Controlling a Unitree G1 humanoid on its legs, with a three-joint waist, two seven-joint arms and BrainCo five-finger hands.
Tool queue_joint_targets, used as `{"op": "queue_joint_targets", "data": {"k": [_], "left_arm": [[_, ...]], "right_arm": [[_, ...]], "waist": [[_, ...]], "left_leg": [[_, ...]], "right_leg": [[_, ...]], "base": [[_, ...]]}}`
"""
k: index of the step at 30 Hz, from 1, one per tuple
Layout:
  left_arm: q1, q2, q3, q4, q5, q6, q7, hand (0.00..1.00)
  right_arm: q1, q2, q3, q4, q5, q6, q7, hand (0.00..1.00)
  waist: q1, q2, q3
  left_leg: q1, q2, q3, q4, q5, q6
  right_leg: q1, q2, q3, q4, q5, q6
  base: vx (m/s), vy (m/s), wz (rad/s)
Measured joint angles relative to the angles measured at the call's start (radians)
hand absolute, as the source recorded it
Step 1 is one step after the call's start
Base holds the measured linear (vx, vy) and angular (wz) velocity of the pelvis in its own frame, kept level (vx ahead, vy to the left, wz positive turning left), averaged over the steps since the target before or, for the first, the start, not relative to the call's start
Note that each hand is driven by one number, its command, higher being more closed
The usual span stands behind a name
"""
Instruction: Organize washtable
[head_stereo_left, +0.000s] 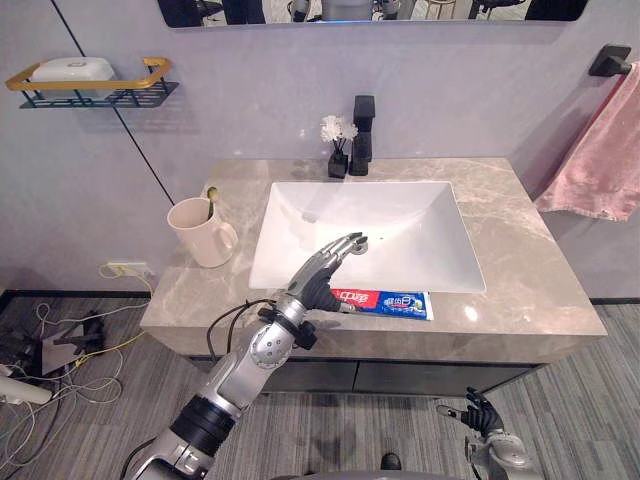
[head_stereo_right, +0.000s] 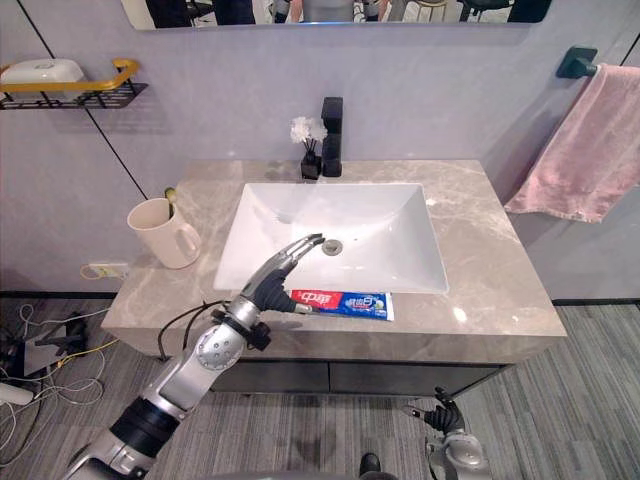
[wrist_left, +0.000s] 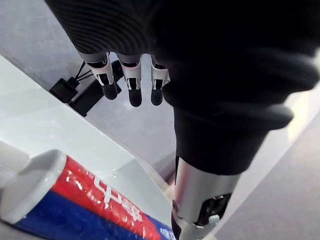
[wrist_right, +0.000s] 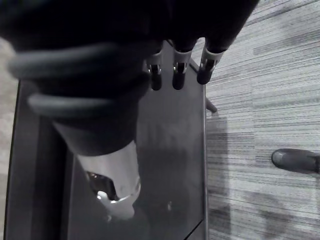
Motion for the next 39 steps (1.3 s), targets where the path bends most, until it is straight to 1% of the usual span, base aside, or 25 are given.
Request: {"op": "queue_joint_targets", "data": {"k": [5,9,14,18,19,27,32,34,35,39], "left_arm": [[-0.038,0.010,-0.027,0.038,0.029,0.017,0.000,0.00],[-0.052,0.011,-0.026,0.040,0.056,0.020,0.002,0.00],[-0.071,0.011,-0.017,0.096,0.085,0.023,0.003,0.00],[-0.071,0.028,-0.014,0.115,0.098,0.029,0.002,0.00],[-0.071,0.030,-0.014,0.115,0.098,0.027,0.001,1.00],[-0.069,0.034,-0.015,0.124,0.098,0.014,-0.016,1.00],[-0.069,0.028,0.009,0.105,0.092,0.019,-0.003,1.00],[-0.070,0.028,0.023,0.110,0.092,0.021,0.008,1.00],[-0.069,0.029,0.033,0.110,0.092,0.022,0.009,1.00],[-0.064,0.029,0.040,0.100,0.082,0.021,0.015,1.00]], "right_arm": [[-0.007,0.000,0.000,0.000,0.001,0.000,0.000,0.00],[-0.026,-0.001,0.000,0.000,0.010,0.000,0.001,0.00],[-0.031,-0.001,0.000,0.000,0.021,-0.007,0.001,0.00],[-0.032,-0.003,0.000,0.000,0.021,-0.007,0.001,0.00],[-0.031,-0.005,0.000,0.000,0.021,-0.007,0.001,0.00],[-0.032,-0.020,0.000,0.000,0.022,-0.007,0.001,0.00],[-0.033,-0.020,-0.001,0.001,0.022,-0.007,0.001,0.00],[-0.041,-0.020,0.000,0.002,0.029,-0.007,0.001,0.00],[-0.048,-0.020,-0.003,0.002,0.034,-0.007,0.000,0.00],[-0.047,-0.021,-0.027,0.003,0.070,-0.007,-0.005,0.00]], "waist": [[-0.007,0.005,0.013],[-0.014,0.004,0.029],[-0.017,0.005,0.031],[-0.028,0.007,0.043],[-0.029,0.008,0.050],[-0.030,0.010,0.056],[-0.035,0.017,0.059],[-0.044,0.019,0.061],[-0.057,0.020,0.062],[-0.056,0.027,0.067]], "left_leg": [[0.000,0.000,-0.001,-0.004,0.000,0.000],[0.000,-0.001,-0.004,-0.004,0.001,0.001],[0.000,-0.004,-0.004,-0.004,0.001,0.002],[0.001,-0.004,-0.004,-0.004,0.001,0.002],[0.001,-0.004,-0.004,-0.004,0.001,0.001],[0.002,-0.003,-0.003,-0.006,0.002,0.001],[0.003,0.000,-0.002,-0.007,0.002,0.000],[0.003,0.001,-0.002,-0.007,0.002,0.000],[0.003,0.002,-0.001,-0.008,0.002,0.000],[0.013,0.004,0.014,-0.019,0.002,0.000]], "right_leg": [[-0.002,0.000,-0.005,0.000,0.000,0.000],[0.000,-0.001,-0.011,0.000,0.002,0.003],[0.000,-0.003,-0.012,-0.001,0.003,0.004],[0.001,-0.003,-0.012,-0.001,0.003,0.004],[0.001,-0.003,-0.012,-0.001,0.003,0.005],[0.001,-0.002,-0.011,-0.001,0.003,0.005],[0.001,-0.001,-0.010,-0.001,0.003,0.005],[0.001,0.000,-0.009,-0.001,0.003,0.005],[0.001,0.000,-0.009,-0.001,0.003,0.005],[-0.001,0.002,0.006,-0.001,0.003,0.005]], "base": [[0.00,0.000,0.00],[0.00,0.000,0.00],[-0.03,0.002,0.00],[-0.02,-0.001,0.00],[0.00,0.000,0.00],[0.00,0.000,0.00],[0.00,0.000,0.00],[0.00,0.000,0.00],[0.00,0.000,-0.05],[0.00,0.001,-0.10]]}}
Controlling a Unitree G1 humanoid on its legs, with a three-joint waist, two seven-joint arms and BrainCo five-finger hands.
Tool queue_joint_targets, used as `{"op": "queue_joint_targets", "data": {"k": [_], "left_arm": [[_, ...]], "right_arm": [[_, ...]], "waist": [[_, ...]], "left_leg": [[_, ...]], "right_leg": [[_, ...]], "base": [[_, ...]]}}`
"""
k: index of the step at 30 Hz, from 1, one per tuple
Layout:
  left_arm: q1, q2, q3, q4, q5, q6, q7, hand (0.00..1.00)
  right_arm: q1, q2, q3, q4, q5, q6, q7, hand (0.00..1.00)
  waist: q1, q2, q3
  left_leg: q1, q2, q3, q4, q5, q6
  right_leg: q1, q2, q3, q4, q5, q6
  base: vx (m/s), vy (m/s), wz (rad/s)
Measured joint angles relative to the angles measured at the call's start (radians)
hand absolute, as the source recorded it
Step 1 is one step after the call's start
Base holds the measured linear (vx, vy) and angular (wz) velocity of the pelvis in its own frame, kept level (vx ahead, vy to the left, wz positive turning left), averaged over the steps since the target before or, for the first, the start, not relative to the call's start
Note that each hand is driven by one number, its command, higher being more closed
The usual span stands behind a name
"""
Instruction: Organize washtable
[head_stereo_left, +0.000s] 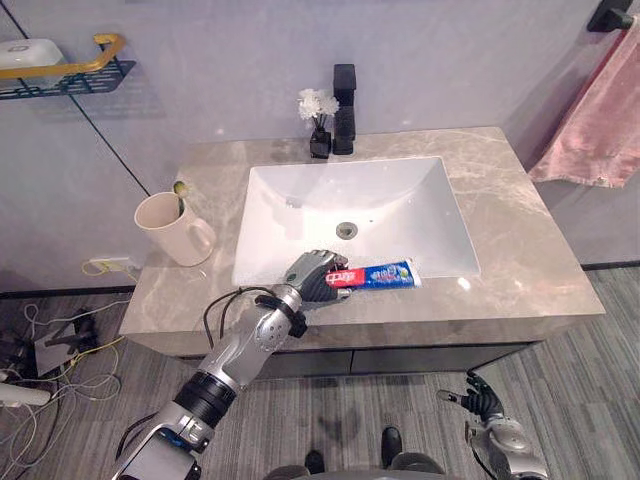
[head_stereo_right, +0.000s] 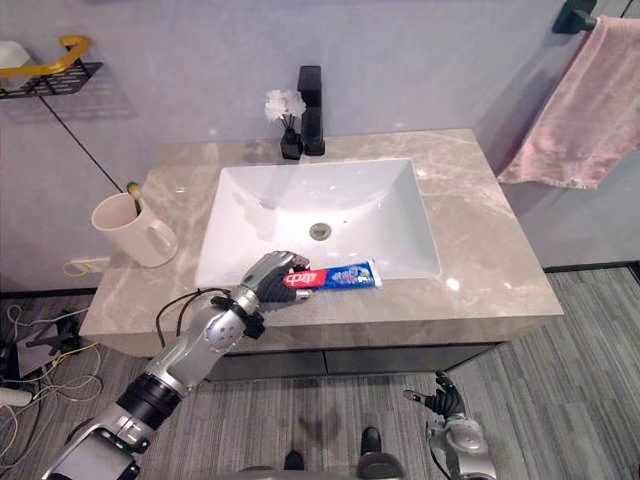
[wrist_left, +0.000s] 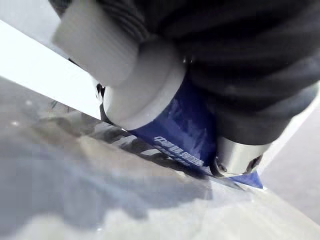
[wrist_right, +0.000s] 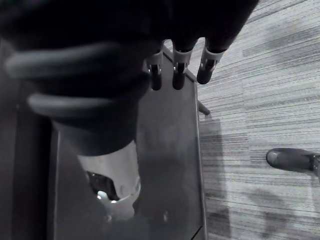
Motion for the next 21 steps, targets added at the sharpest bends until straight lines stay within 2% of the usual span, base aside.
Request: {"op": "queue_joint_targets", "data": {"k": [10,13,15,21], "left_arm": [[0.051,-0.005,0.026,-0.041,-0.040,0.019,0.037,1.00],[0.079,-0.035,0.060,-0.050,-0.061,0.025,0.050,1.00],[0.105,-0.054,0.069,-0.092,-0.079,0.044,0.056,1.00],[0.118,-0.122,0.092,-0.183,-0.121,0.047,0.072,1.00]], "right_arm": [[0.024,0.025,-0.201,0.000,0.103,0.000,-0.069,0.00],[0.031,0.031,-0.295,-0.007,0.137,0.000,-0.092,0.00],[0.060,0.053,-0.376,-0.093,0.165,0.000,-0.111,0.00],[0.118,0.081,-0.480,-0.426,0.165,-0.004,-0.180,0.00]], "waist": [[0.000,0.001,0.001],[0.000,0.001,0.001],[0.006,0.000,0.000],[0.008,-0.009,-0.002]], "left_leg": [[0.007,-0.001,0.010,-0.007,0.000,0.000],[0.009,-0.001,0.015,-0.007,0.000,0.000],[0.003,0.000,0.028,-0.005,0.000,0.000],[-0.010,-0.001,0.063,0.008,-0.001,0.000]], "right_leg": [[0.000,0.001,0.008,0.000,0.000,0.000],[0.000,0.001,0.014,0.000,0.000,0.000],[-0.010,-0.001,0.037,0.004,0.003,0.003],[-0.031,-0.002,0.070,0.005,0.014,0.001]], "base": [[0.00,0.001,-0.02],[-0.04,-0.012,-0.05],[-0.03,0.003,-0.15],[-0.04,-0.002,-0.16]]}}
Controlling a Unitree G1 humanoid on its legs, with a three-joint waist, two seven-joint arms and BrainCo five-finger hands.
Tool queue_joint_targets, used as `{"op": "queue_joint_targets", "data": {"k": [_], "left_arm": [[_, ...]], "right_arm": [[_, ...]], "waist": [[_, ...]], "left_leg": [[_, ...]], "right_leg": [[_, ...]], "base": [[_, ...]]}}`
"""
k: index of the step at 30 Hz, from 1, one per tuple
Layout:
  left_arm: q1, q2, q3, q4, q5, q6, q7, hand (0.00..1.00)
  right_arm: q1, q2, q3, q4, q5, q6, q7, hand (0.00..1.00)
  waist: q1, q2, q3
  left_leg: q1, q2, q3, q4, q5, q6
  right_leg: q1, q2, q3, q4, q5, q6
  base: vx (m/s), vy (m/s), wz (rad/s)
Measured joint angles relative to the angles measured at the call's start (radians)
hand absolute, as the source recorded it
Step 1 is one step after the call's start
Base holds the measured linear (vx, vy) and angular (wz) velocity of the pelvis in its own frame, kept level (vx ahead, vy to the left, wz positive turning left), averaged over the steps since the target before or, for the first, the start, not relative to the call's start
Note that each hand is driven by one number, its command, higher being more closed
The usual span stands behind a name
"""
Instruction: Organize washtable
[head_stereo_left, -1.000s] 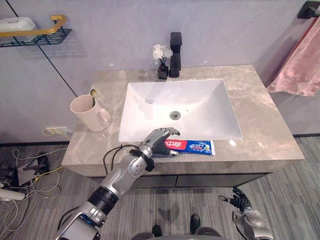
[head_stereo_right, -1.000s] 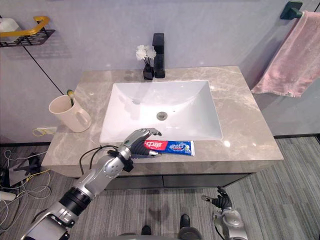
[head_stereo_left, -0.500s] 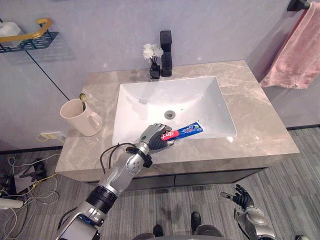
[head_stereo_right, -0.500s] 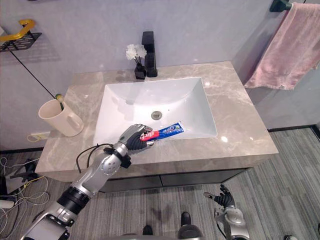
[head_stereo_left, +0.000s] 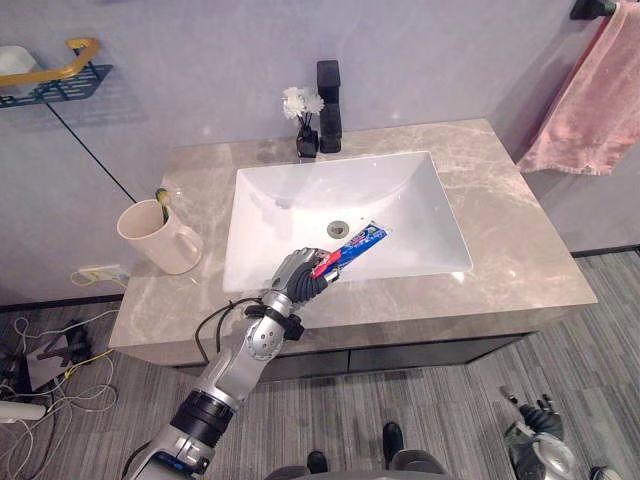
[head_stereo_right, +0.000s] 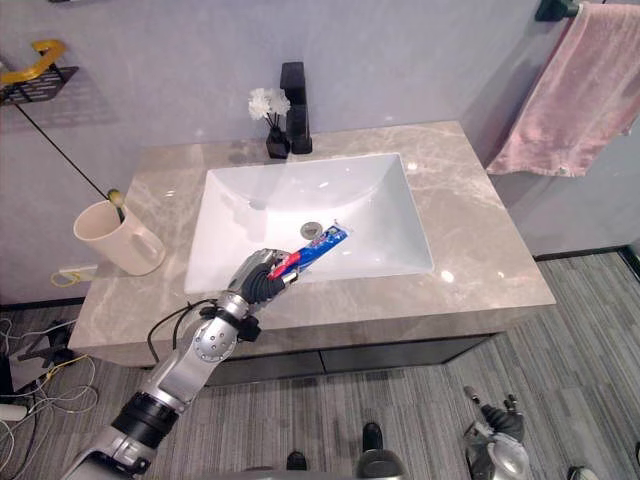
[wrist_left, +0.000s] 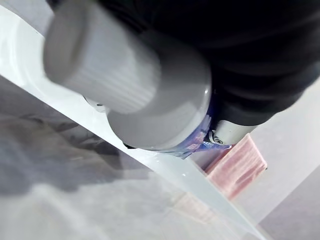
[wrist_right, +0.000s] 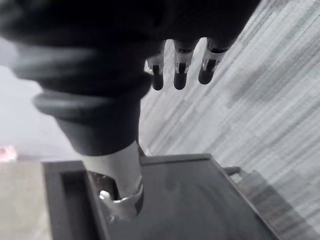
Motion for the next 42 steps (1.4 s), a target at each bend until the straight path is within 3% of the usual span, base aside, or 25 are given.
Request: {"op": "queue_joint_targets", "data": {"k": [6,12,17,23,31,42], "left_arm": [[0.046,-0.047,0.049,-0.127,-0.025,-0.003,0.006,1.00],[0.097,-0.049,0.085,-0.171,-0.028,-0.002,0.006,1.00],[0.109,-0.043,0.098,-0.218,-0.066,-0.003,0.006,1.00],[0.108,-0.021,0.110,-0.264,-0.106,-0.005,0.005,1.00],[0.098,-0.007,0.108,-0.269,-0.125,-0.006,0.010,1.00],[0.065,-0.020,0.026,-0.269,-0.125,-0.006,0.029,1.00]], "right_arm": [[0.030,0.031,-0.025,-0.390,-0.023,-0.006,-0.054,0.00],[0.012,0.008,-0.014,-0.597,-0.046,-0.045,-0.036,0.00],[-0.065,-0.103,0.130,-0.649,0.001,-0.085,0.033,0.00],[-0.181,-0.201,0.341,-0.708,0.124,-0.116,0.176,0.00],[-0.221,-0.212,0.591,-0.708,0.306,-0.105,0.284,0.00],[-0.298,-0.153,0.799,-0.623,0.418,-0.062,0.315,0.00]], "waist": [[0.002,-0.007,-0.003],[0.020,-0.007,-0.026],[0.023,-0.008,-0.038],[0.053,-0.009,-0.043],[0.074,-0.003,-0.079],[0.082,0.000,-0.088]], "left_leg": [[0.003,0.011,0.031,0.012,-0.009,0.008],[-0.010,0.019,0.051,0.023,-0.017,0.002],[-0.010,0.018,0.051,0.023,-0.018,0.003],[-0.016,0.014,0.033,0.034,-0.019,0.004],[-0.026,0.007,0.005,0.047,-0.018,0.006],[-0.028,-0.006,-0.005,0.041,-0.008,0.016]], "right_leg": [[0.000,0.017,0.029,0.000,0.008,-0.004],[-0.024,0.022,0.046,0.000,0.013,-0.010],[-0.025,0.028,0.049,0.000,0.014,-0.009],[-0.017,0.023,0.038,0.000,0.015,-0.008],[-0.008,0.015,0.012,0.000,0.015,-0.008],[-0.006,0.000,-0.009,0.000,0.017,-0.005]], "base": [[-0.07,-0.029,-0.13],[-0.04,-0.021,-0.14],[-0.01,-0.001,0.00],[-0.03,-0.003,0.09],[-0.03,-0.001,0.10],[-0.03,0.006,0.04]]}}
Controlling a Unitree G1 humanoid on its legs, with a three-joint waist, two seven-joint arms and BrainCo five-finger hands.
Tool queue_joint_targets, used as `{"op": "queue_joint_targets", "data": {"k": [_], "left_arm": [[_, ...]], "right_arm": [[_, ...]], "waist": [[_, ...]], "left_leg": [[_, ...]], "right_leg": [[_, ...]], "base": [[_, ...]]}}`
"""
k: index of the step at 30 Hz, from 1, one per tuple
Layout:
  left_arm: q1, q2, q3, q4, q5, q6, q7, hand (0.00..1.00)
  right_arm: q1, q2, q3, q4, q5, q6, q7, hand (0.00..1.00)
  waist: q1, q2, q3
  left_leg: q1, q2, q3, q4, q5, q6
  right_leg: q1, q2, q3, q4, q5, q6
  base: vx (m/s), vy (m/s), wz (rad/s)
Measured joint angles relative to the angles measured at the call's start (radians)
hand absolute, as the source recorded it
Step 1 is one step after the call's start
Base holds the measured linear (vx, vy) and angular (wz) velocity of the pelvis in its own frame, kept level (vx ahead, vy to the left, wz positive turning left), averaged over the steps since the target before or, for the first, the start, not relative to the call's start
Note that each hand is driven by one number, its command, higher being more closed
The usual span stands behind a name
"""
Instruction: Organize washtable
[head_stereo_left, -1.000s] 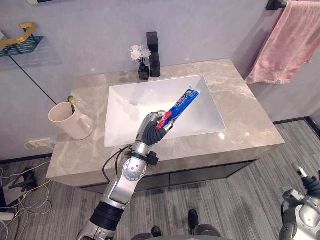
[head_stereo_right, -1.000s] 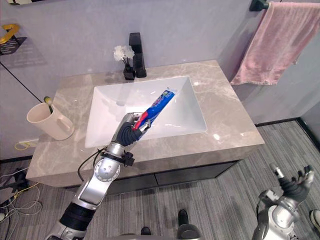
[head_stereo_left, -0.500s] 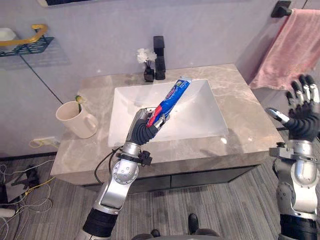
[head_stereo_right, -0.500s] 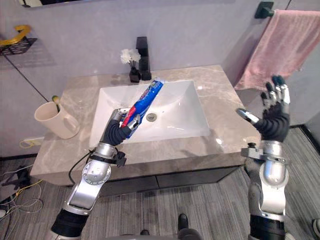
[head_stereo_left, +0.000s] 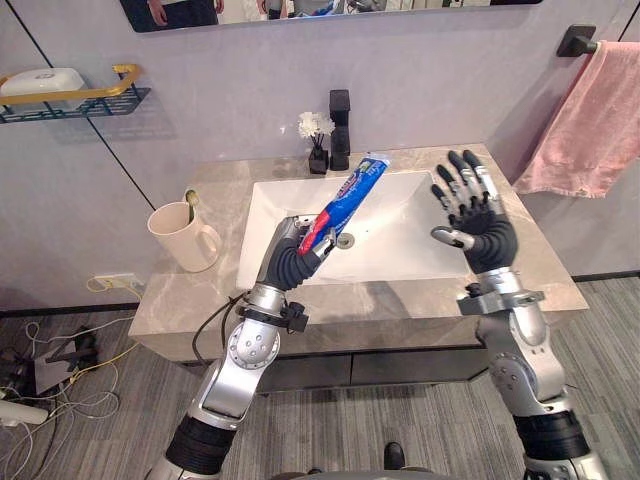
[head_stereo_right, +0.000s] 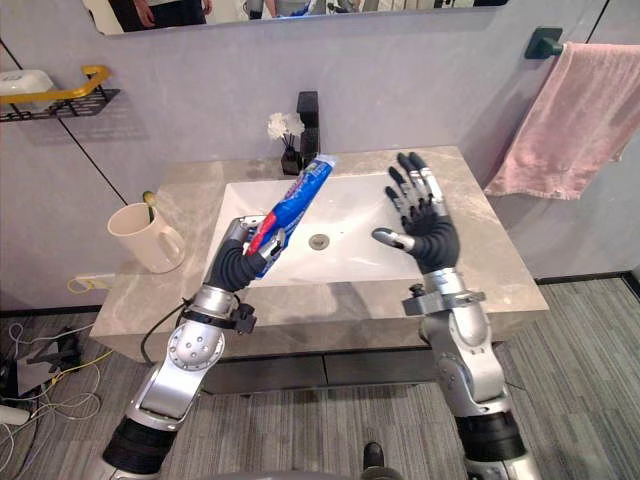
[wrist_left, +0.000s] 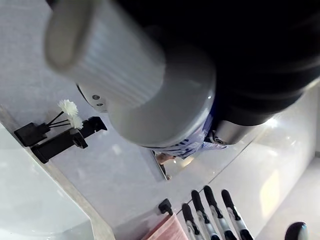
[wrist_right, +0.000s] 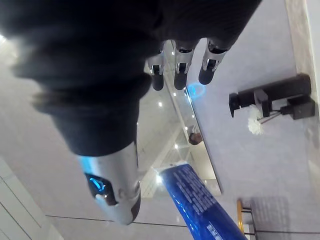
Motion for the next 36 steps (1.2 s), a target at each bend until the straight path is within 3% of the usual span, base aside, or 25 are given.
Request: {"op": "queue_joint_targets", "data": {"k": [20,21,36], "left_arm": [[-0.058,-0.038,-0.137,0.038,-0.010,0.002,0.036,1.00],[-0.058,-0.040,-0.143,0.040,-0.020,0.002,0.039,1.00],[-0.051,-0.068,-0.150,0.132,-0.022,-0.006,0.044,1.00]], "right_arm": [[-0.115,0.082,0.125,0.108,0.115,0.003,-0.009,0.00],[-0.118,0.083,0.126,0.108,0.121,0.003,-0.009,1.00],[-0.170,0.107,0.148,0.111,0.131,0.022,-0.009,1.00]], "waist": [[0.008,-0.010,-0.019],[0.010,-0.011,-0.020],[0.023,-0.024,-0.028]], "left_leg": [[-0.007,-0.002,-0.024,-0.035,0.035,-0.004],[-0.007,-0.001,-0.024,-0.035,0.035,-0.005],[-0.009,-0.001,-0.026,-0.037,0.037,-0.006]], "right_leg": [[-0.014,-0.001,-0.021,0.000,0.006,-0.005],[-0.014,-0.001,-0.021,0.000,0.006,-0.005],[-0.016,0.000,-0.019,0.000,0.007,-0.005]], "base": [[-0.03,-0.010,0.03],[-0.03,-0.012,0.00],[0.00,0.000,0.00]]}}
